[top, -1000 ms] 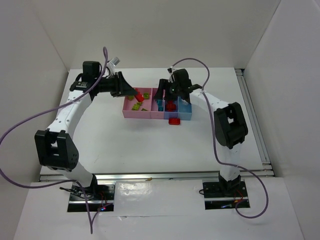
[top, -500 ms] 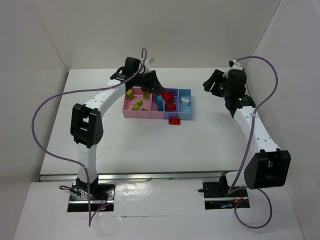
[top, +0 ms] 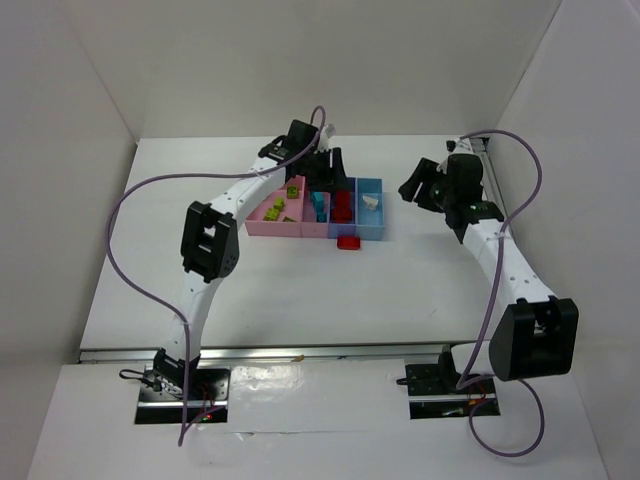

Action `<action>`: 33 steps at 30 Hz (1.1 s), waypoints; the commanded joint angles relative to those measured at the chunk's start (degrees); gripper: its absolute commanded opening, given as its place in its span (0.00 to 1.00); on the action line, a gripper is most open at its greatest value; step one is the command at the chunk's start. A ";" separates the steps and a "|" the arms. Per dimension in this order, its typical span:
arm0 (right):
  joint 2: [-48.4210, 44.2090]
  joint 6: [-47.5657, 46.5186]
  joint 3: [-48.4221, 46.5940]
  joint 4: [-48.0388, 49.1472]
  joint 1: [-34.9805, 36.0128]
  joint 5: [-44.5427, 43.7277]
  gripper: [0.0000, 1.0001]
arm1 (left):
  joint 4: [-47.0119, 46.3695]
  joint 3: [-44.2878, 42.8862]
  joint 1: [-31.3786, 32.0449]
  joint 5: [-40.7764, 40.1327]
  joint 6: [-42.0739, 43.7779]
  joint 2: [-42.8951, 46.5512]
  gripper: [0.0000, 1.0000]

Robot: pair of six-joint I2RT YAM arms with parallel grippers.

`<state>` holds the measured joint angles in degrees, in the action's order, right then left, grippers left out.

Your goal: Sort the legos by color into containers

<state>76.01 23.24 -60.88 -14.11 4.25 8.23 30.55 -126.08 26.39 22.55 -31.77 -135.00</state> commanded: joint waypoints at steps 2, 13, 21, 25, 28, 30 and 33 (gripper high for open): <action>-2.79 -0.66 1.29 -2.06 0.23 0.38 0.65 | 1.62 -1.10 -0.29 -2.41 0.04 3.06 0.78; 0.19 -7.95 3.84 -4.43 8.83 2.26 0.65 | 5.48 9.15 -0.29 -3.81 5.39 20.72 0.78; 1.95 3.03 12.10 4.34 19.63 -8.83 0.78 | 7.95 22.80 -2.74 -12.52 6.63 35.85 0.78; 4.41 7.59 15.88 12.85 25.45 -18.14 0.80 | 7.95 27.89 -4.24 -13.14 5.40 41.21 0.77; 7.47 8.13 16.50 17.25 28.78 -21.32 0.81 | 7.95 28.96 -4.77 -13.14 4.87 42.10 0.77; 8.89 9.27 16.50 18.85 30.46 -25.69 0.85 | 7.95 30.62 -5.30 -13.14 4.87 43.24 0.77; 12.75 9.27 14.66 19.56 31.87 -29.48 0.88 | 7.95 31.16 -5.91 -13.14 4.87 43.24 0.77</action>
<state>86.50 30.70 -44.58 -0.60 34.87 -12.80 38.85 -95.09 21.06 9.93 -27.14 -94.50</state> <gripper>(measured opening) 0.869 0.770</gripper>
